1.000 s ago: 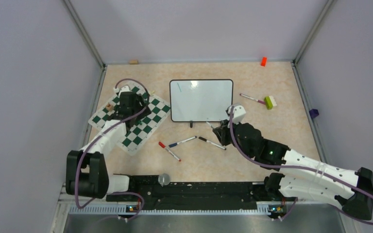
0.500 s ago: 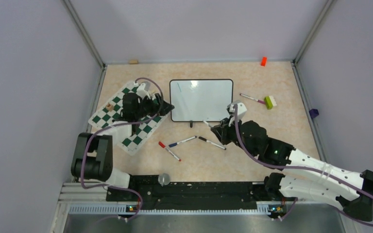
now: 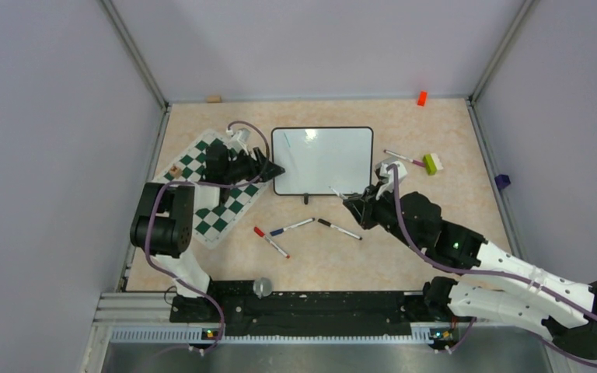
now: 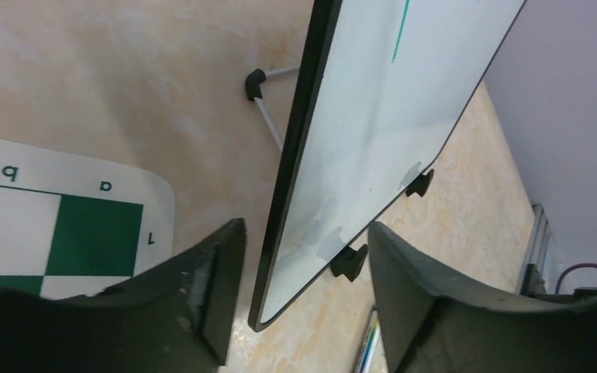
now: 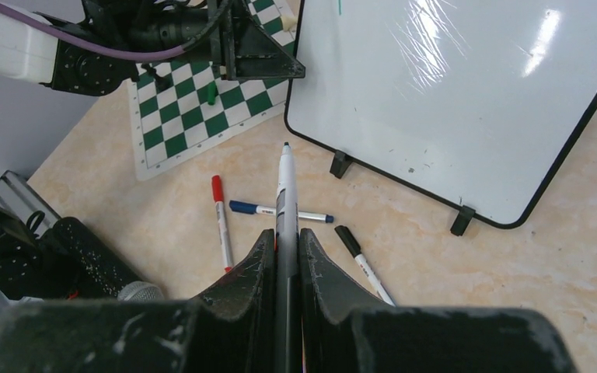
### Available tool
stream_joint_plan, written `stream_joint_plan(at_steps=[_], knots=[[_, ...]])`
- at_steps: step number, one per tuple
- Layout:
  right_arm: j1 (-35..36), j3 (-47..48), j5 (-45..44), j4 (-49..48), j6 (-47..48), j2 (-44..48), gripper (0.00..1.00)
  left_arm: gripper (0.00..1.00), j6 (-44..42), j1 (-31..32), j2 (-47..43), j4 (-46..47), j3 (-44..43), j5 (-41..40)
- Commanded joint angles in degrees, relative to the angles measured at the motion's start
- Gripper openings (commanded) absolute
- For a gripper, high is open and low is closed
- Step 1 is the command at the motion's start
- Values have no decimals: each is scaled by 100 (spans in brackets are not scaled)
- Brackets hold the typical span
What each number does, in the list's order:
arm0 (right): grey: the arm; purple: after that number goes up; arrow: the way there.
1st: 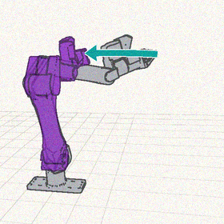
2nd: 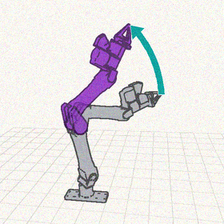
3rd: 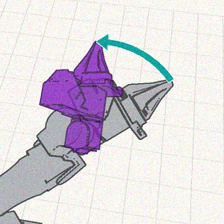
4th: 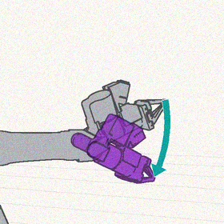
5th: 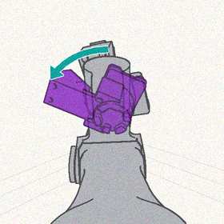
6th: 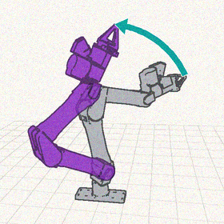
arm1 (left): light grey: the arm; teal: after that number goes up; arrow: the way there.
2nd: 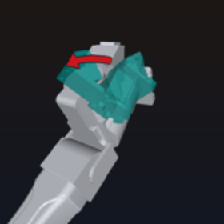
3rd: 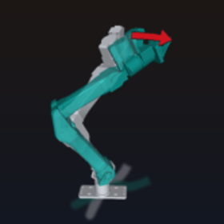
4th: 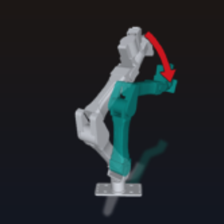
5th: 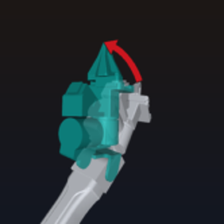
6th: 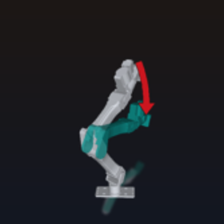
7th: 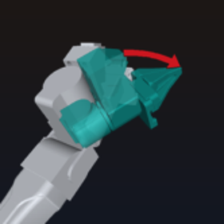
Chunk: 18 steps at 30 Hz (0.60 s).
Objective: Write a sentence on the whiteboard
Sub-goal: Adjust the whiteboard at the center of the board.
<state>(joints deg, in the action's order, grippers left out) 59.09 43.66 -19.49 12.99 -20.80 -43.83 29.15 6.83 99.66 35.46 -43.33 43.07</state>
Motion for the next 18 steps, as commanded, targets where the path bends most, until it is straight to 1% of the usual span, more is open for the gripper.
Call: stream_joint_plan(at_steps=[1, 3, 6, 10, 13, 18], knots=[[-15, 251, -88, 37, -80, 53, 0, 59, 76, 30, 10, 471, -137, 375], [-12, 232, -104, 34, -94, 41, 0, 51, 57, 69, -55, 478, -14, 388], [-19, 242, -96, 43, -90, -7, 0, 43, 31, 105, -180, 481, 208, 391], [-12, 282, -44, 63, -51, -145, 0, 36, -106, 166, -364, 291, 428, 335], [-15, 338, 15, 69, -16, -292, 0, 33, -378, 231, -550, -112, 472, 173], [-30, 568, 83, 169, 100, -644, 0, 23, -475, 328, -827, -294, 609, 113]])
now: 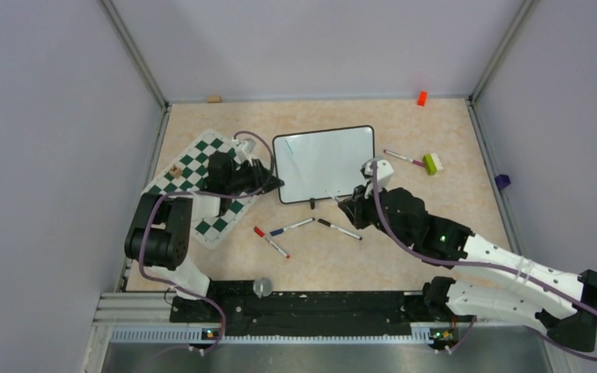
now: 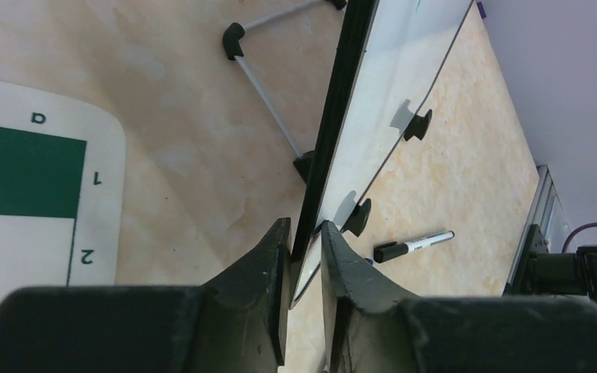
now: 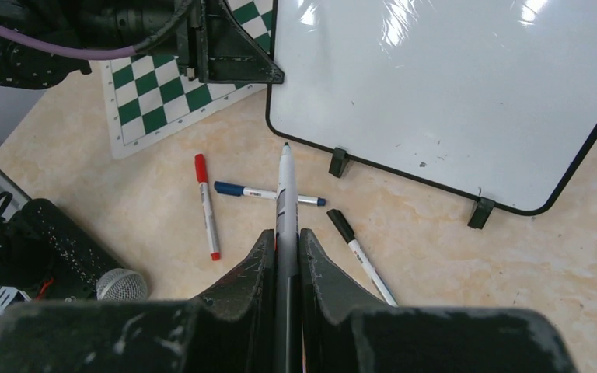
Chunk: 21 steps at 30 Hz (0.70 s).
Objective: Write a sentence on the whiteboard
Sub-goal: Adjust the whiteboard at the center of the board.
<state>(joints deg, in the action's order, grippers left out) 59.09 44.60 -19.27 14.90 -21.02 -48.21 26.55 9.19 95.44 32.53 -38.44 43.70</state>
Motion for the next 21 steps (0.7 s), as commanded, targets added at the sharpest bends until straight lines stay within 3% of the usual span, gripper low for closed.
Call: stream_joint_plan(at_steps=[1, 6, 13, 18, 20, 21], knots=[[-37, 563, 64, -3, 162, -280, 0, 21, -224, 108, -462, 6, 156, 40], [-292, 932, 443, 54, 318, -732, 0, 0, -305, 174, -598, -104, 238, -57], [-510, 1622, 695, -3, 659, -1703, 0, 0, -286, 205, -848, -33, 513, -339], [-509, 2152, 377, 115, 618, -2278, 0, 0, -308, 236, -974, 20, 718, -481], [-510, 2256, 268, 145, 650, -2378, 0, 10, -264, 241, -989, 9, 745, -479], [-506, 2277, 211, 153, 653, -2397, 0, 22, -238, 241, -996, 16, 749, -469]])
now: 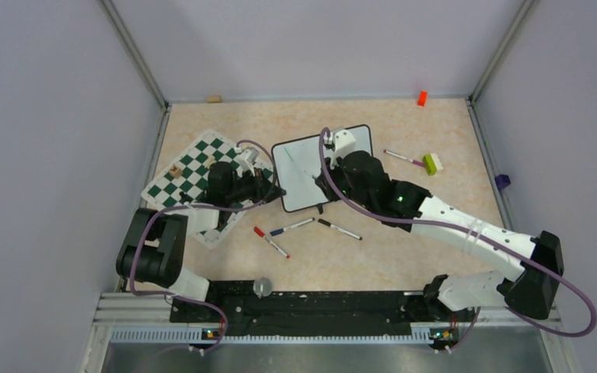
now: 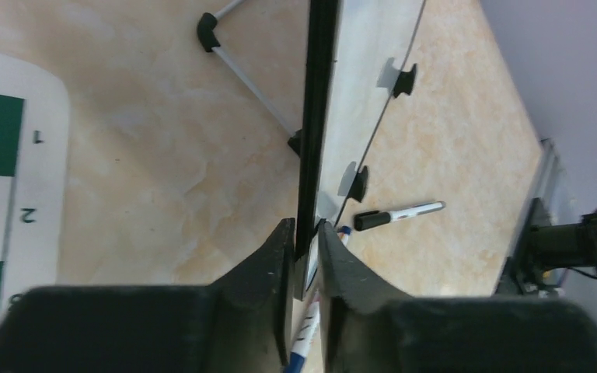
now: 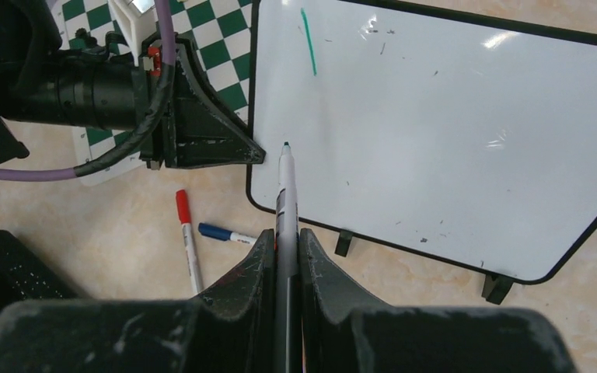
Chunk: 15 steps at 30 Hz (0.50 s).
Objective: Write a sentence on the whiteboard
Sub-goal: Adjust the whiteboard at the center of the board.
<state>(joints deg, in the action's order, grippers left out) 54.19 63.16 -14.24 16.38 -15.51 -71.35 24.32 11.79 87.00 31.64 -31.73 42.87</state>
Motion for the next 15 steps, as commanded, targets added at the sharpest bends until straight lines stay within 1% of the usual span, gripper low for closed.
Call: stream_joint_plan(at_steps=[1, 2, 3, 4, 7, 10, 12, 15], knots=[[-19, 425, -348, 5, 107, -82, 0, 35, 13, -19, -186, 124, 95, -366], [-22, 420, -395, 5, 101, -61, 0, 47, 31, -19, -218, 181, 117, -338], [-18, 411, -396, 5, 104, -35, 0, 57, 56, -19, -245, 295, 152, -281], [-16, 404, -382, 3, 127, -14, 0, 64, 82, -23, -270, 424, 177, -232], [-23, 399, -271, 8, 199, 44, 0, 78, 79, -28, -210, 686, 102, -85], [-27, 406, -194, 18, 252, 100, 0, 89, -33, -37, -31, 715, -115, 7], [-25, 403, -158, 17, 279, 146, 0, 92, -151, -37, 92, 703, -283, 21], [-75, 388, -48, 18, 342, 222, 0, 92, -321, -40, 325, 733, -469, 240]])
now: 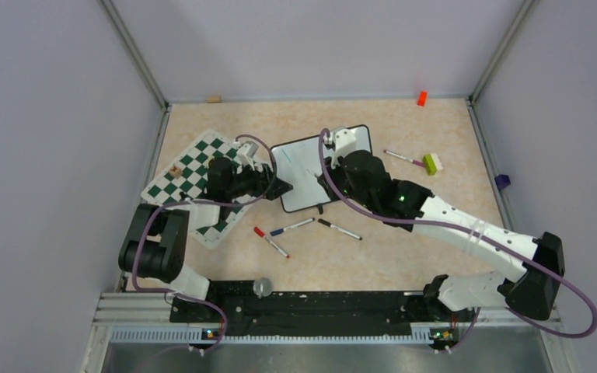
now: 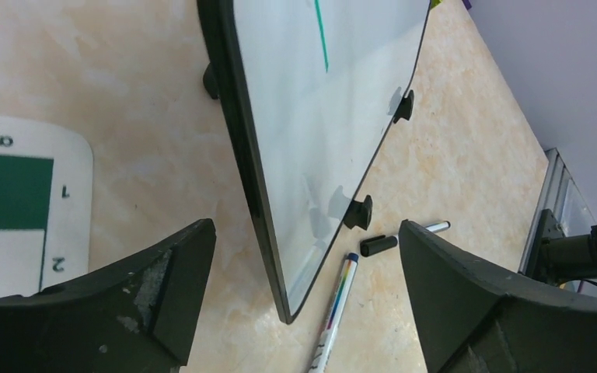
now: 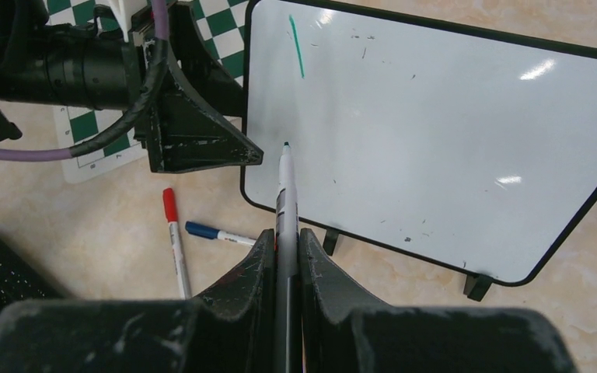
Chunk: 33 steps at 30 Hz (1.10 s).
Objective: Write a sentence on the whiteboard
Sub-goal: Adjust the whiteboard at the center of the board.
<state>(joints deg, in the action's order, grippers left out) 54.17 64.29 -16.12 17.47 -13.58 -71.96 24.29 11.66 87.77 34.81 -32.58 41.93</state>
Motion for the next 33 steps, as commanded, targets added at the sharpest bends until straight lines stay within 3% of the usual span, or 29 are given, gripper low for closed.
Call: stream_joint_plan(at_steps=[1, 3, 6, 8, 11, 13, 16, 23, 27, 33], knots=[[-91, 266, 183, -87, 168, 306, 0, 96, -376, -31, 334, 531, -420, 494], [-119, 224, 251, -91, 195, 368, 0, 99, -428, -33, 580, 830, -520, 1033], [-164, 150, 319, -94, 225, 484, 0, 99, -519, -101, 1098, 97, -1218, 2284], [-195, 79, 328, -110, 235, 579, 0, 99, -183, -140, 1417, 598, -1459, 3135], [-250, -69, 378, -196, 257, 767, 0, 99, 916, -225, 1575, 1952, -1252, 3071], [-304, -130, 432, -218, 258, 850, 0, 99, 1082, -295, 1440, 2280, -980, 2899], [-372, -221, 446, -228, 310, 964, 0, 99, 535, -314, 1198, 1304, -1005, 2734], [-469, -622, 510, -238, 195, 1294, 0, 99, 484, -436, 835, 923, -775, 2274], [-477, -1045, 578, -269, -10, 1688, 0, 99, -263, -463, 340, -410, -766, 1591], [-487, -1366, 722, -239, -118, 2047, 0, 99, -152, -463, 557, 263, -550, 2096]])
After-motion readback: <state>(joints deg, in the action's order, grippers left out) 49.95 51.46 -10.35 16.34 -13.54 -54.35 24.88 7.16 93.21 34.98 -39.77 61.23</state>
